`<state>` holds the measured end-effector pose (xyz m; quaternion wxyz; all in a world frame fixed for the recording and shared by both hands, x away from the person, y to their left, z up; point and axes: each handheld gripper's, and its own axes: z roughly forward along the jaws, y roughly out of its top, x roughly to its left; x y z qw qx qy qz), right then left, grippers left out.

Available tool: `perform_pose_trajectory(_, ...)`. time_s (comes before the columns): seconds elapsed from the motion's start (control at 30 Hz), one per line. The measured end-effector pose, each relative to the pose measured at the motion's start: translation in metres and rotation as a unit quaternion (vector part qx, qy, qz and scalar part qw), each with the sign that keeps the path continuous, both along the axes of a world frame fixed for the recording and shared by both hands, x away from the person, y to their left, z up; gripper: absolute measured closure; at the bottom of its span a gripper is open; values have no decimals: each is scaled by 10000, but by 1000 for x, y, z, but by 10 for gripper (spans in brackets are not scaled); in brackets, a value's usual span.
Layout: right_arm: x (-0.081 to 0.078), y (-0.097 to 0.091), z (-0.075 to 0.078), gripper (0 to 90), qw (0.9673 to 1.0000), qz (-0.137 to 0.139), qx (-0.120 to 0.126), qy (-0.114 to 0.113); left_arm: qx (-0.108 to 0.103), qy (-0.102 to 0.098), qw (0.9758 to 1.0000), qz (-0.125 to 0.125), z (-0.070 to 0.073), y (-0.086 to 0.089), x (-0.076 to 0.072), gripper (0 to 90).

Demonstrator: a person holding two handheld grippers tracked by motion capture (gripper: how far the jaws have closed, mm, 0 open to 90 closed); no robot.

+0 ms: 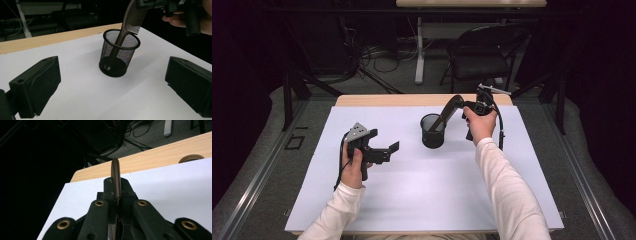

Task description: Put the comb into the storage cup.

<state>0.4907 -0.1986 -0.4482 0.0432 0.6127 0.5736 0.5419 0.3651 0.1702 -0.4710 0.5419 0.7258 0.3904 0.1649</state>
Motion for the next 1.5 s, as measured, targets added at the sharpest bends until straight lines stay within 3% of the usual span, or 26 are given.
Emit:
perform_pose_trajectory(0.3, 0, -1, -1, 862, 10000, 29, 16, -12, -1, 10, 10000, -10, 0, 0, 0, 5)
perform_pose_trajectory(0.87, -1, -6, -2, 762, 10000, 14, 9, -49, 10, 4, 10000, 16, 0, 0, 0, 5)
perform_pose_trajectory(1.5, -1, -6, -2, 502, 9993, 40, -265, -271, -1, 16, 10000, 25, 0, 1, 0, 5)
